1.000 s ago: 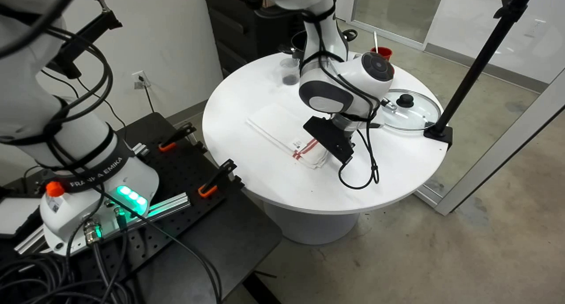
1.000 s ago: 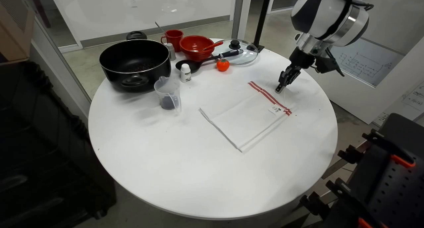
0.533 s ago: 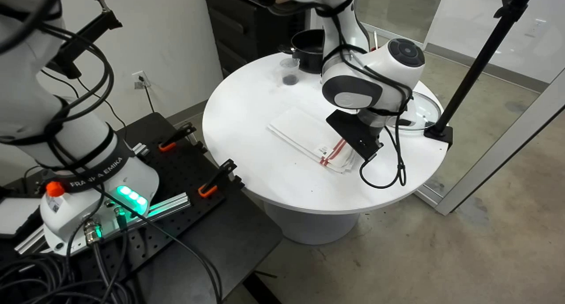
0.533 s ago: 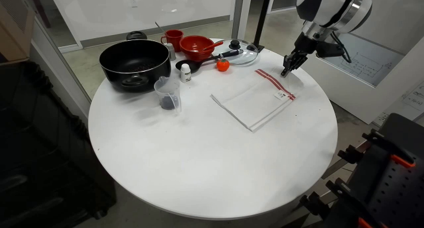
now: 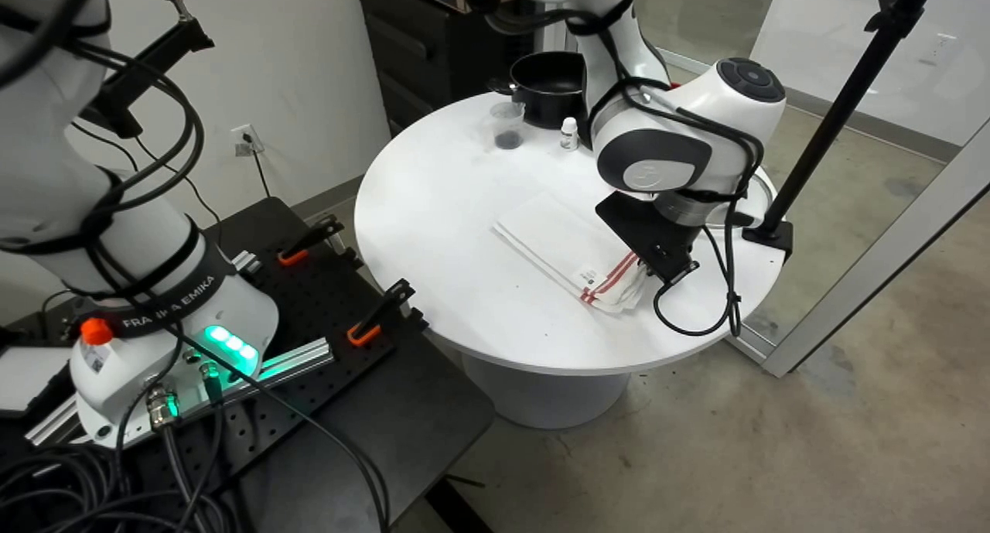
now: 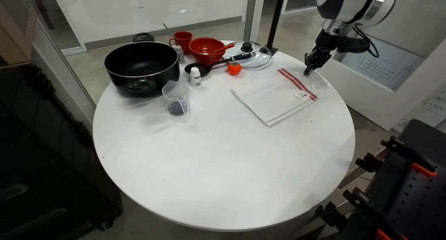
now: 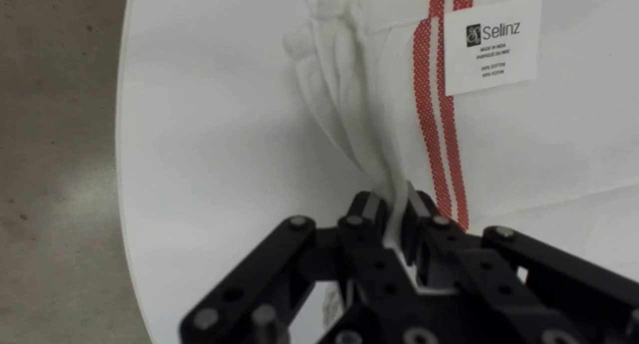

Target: Fold the towel

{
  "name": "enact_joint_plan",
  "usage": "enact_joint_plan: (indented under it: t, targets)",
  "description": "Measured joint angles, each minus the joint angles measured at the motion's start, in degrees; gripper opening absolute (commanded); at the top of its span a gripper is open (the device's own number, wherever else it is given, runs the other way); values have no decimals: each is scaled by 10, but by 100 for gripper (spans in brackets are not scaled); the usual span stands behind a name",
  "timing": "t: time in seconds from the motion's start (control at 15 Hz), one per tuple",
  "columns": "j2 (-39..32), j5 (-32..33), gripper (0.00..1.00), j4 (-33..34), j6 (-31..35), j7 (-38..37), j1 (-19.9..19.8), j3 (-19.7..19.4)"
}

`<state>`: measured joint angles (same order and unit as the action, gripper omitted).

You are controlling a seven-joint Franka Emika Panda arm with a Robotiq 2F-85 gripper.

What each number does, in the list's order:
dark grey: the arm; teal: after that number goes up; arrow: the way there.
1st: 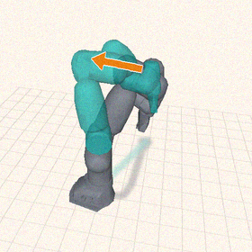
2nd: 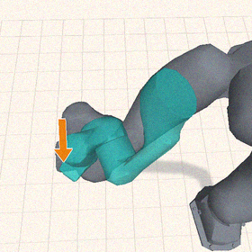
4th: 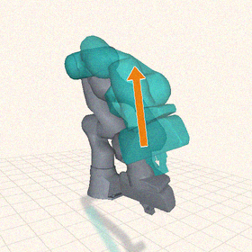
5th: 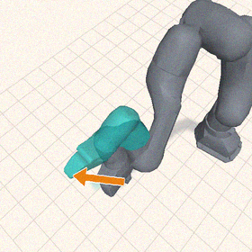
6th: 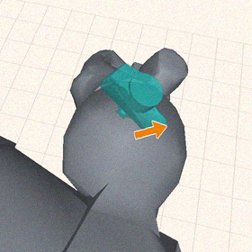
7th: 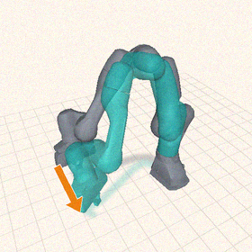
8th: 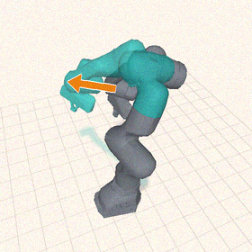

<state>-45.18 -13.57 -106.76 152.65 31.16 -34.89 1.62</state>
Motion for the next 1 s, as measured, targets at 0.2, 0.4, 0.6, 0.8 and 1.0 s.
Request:
enact_joint_plan:
  t: [0.2, 0.4, 0.6, 0.8, 1.0]
  targets:
    - [-1, 18, 2, -8, -19, -2, 16, 8]
    - [1, 30, 2, -34, -19, 0, 47, 26]
    - [7, 32, 2, -64, -17, 1, 81, 45]
    - [21, 32, 35, -91, -16, 1, 104, 60]
    - [35, 32, 57, -111, -16, 1, 113, 66]
